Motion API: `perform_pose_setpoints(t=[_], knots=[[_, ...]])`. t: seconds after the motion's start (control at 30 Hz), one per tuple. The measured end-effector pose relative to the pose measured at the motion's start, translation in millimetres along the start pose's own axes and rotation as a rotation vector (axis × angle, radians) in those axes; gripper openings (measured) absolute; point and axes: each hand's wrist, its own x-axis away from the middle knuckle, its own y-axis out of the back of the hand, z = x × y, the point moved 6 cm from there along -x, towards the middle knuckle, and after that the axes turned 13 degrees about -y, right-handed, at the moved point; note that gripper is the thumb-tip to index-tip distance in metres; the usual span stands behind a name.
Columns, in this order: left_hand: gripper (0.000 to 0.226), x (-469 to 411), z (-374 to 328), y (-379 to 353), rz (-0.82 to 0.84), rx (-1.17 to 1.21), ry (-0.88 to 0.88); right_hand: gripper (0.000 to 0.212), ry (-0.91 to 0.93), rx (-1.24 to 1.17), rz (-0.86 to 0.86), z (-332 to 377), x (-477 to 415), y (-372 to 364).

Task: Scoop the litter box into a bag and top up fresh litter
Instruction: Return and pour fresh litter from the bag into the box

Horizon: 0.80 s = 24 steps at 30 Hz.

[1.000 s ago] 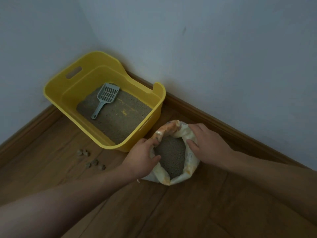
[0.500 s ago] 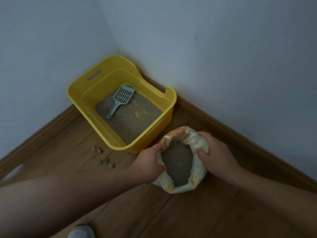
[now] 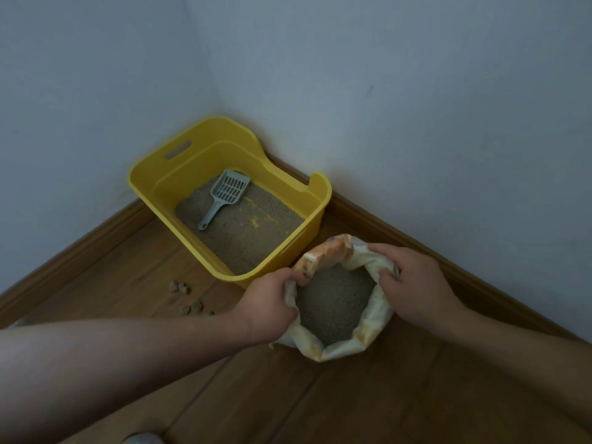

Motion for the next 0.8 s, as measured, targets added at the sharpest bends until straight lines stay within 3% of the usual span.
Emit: perform_pose_setpoints(t=[0.4,0.8], knots=[[0.059,10.5,-30.7,62.2,-0.09,0.168,-0.139,0.041,0.061,-0.024,-0.249,73.3,11.1,73.1],[0.054,-20.2,-2.4,104.6,-0.019,0.475,-0.134,0.04,-0.04,0.083,-0.264,137.3,-19.5,79.4]])
